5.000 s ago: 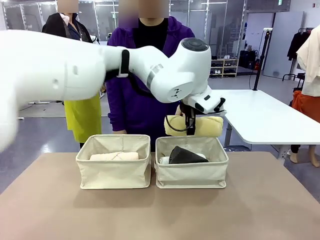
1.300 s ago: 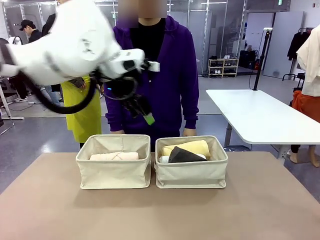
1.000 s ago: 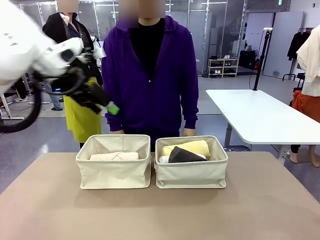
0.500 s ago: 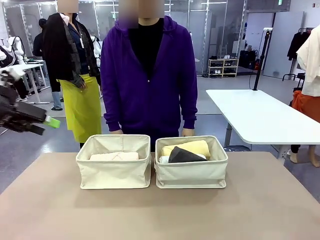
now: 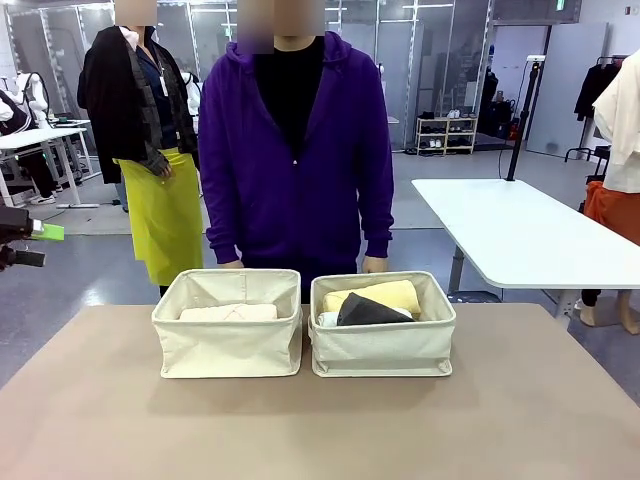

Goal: Divide the towels into two baskets.
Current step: Pick up one hotel-folded towel from the bottom of the table and place it in the Fabric basket indicated by the person.

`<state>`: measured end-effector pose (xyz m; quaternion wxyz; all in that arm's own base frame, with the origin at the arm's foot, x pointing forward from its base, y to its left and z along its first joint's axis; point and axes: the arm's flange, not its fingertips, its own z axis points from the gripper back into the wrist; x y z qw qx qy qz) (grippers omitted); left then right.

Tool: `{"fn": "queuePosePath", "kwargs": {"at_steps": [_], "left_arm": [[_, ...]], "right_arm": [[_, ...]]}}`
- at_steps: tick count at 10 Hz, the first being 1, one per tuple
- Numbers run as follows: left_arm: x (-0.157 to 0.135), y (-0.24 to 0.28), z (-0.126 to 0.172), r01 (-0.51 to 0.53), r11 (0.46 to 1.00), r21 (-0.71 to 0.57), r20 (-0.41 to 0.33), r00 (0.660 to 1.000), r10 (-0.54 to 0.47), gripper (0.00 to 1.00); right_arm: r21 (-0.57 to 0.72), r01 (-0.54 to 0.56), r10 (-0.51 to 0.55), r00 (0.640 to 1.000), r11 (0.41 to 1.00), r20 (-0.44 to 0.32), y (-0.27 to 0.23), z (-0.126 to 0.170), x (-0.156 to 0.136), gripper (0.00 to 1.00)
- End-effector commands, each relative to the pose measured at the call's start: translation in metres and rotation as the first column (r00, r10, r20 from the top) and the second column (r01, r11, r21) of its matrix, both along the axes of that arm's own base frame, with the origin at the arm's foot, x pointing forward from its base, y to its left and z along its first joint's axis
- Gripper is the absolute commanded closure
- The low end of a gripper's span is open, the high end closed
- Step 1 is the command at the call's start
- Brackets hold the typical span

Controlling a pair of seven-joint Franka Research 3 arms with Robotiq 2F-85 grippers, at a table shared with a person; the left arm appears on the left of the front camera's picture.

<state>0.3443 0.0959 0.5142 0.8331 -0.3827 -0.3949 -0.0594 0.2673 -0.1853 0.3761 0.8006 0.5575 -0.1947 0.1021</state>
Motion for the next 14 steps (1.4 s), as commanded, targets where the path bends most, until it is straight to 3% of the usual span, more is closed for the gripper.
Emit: {"fn": "queuePosePath", "kwargs": {"at_steps": [1,7,8,9,11,12,14], "left_arm": [[-0.017,-0.014,-0.051,-0.011,0.999,-0.045,-0.002,1.000,0.011,0.00],[-0.071,0.025,-0.071,-0.187,0.981,-0.060,-0.142,0.974,0.177,0.00],[-0.073,0.028,-0.078,-0.220,0.974,-0.054,-0.250,0.947,0.200,0.00],[-0.075,0.026,-0.081,-0.235,0.971,-0.043,-0.293,0.932,0.212,0.00],[-0.083,0.032,-0.089,-0.333,0.943,-0.008,-0.432,0.852,0.297,0.00],[-0.018,0.073,-0.060,-0.252,0.966,-0.049,-0.293,0.929,0.227,0.00],[-0.018,0.073,-0.060,-0.252,0.966,-0.049,-0.293,0.929,0.227,0.00]], "right_arm": [[0.015,0.006,-0.006,1.000,1.000,0.012,0.001,0.003,-0.001,0.00],[0.015,0.006,-0.006,1.000,1.000,0.012,0.001,0.003,-0.001,0.00],[0.015,0.006,-0.006,1.000,1.000,0.012,0.001,0.003,-0.001,0.00],[0.015,0.006,-0.006,1.000,1.000,0.012,0.001,0.003,-0.001,0.00],[0.015,0.006,-0.006,1.000,1.000,0.012,0.001,0.003,-0.001,0.00],[0.015,0.006,-0.006,1.000,1.000,0.012,0.001,0.003,-0.001,0.00],[0.015,0.006,-0.006,1.000,1.000,0.012,0.001,0.003,-0.001,0.00]]}}
